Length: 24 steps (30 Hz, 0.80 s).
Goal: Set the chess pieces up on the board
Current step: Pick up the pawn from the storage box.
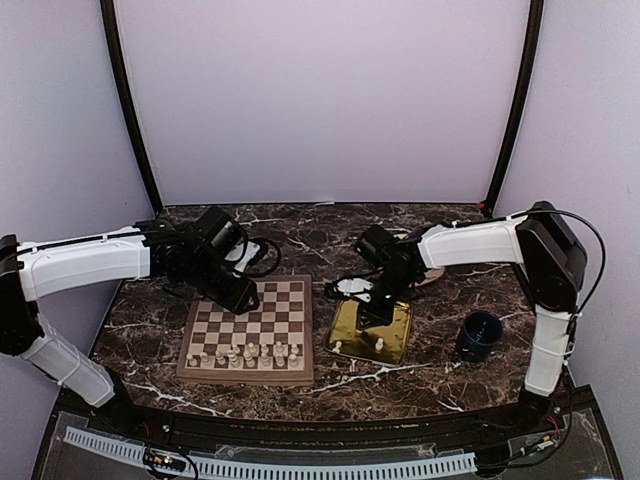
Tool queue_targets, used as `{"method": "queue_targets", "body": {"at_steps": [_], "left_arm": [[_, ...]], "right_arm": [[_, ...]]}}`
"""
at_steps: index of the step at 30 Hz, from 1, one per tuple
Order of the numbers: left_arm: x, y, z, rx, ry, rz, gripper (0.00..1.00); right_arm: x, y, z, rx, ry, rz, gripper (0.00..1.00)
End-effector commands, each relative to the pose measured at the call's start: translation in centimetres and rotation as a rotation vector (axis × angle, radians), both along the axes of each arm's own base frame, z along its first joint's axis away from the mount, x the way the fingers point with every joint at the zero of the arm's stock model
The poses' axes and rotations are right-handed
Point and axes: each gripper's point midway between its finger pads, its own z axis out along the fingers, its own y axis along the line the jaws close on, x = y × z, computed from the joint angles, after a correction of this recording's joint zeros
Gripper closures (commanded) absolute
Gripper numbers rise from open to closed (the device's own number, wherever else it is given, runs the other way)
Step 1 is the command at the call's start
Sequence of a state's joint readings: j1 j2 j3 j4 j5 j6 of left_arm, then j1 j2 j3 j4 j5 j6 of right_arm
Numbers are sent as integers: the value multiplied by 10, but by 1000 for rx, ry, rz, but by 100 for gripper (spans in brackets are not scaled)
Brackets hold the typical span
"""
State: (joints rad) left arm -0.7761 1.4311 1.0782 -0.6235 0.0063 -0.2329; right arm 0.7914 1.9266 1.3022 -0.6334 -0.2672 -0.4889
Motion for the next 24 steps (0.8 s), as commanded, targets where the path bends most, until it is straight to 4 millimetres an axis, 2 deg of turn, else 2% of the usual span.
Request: {"method": "queue_targets", "body": {"at_steps": [1, 6, 11, 16, 20, 24], "left_arm": [[0, -3, 0, -20, -1, -3, 67], [-1, -5, -5, -19, 13, -11, 67], [-4, -7, -7, -26, 29, -19, 67], [-5, -7, -6, -29, 26, -19, 67], [-4, -4, -7, -19, 24, -9, 67], [1, 6, -4, 9, -13, 35, 67]], "right_arm": [[-6, 2, -3, -12, 46, 7, 87], [-12, 5, 0, 9, 83, 14, 94], [-19, 8, 7, 75, 211, 12, 95], [-33, 14, 23, 163, 368, 34, 95], [-20, 14, 29, 146, 295, 18, 94], [-4, 19, 38, 83, 108, 34, 93]]}}
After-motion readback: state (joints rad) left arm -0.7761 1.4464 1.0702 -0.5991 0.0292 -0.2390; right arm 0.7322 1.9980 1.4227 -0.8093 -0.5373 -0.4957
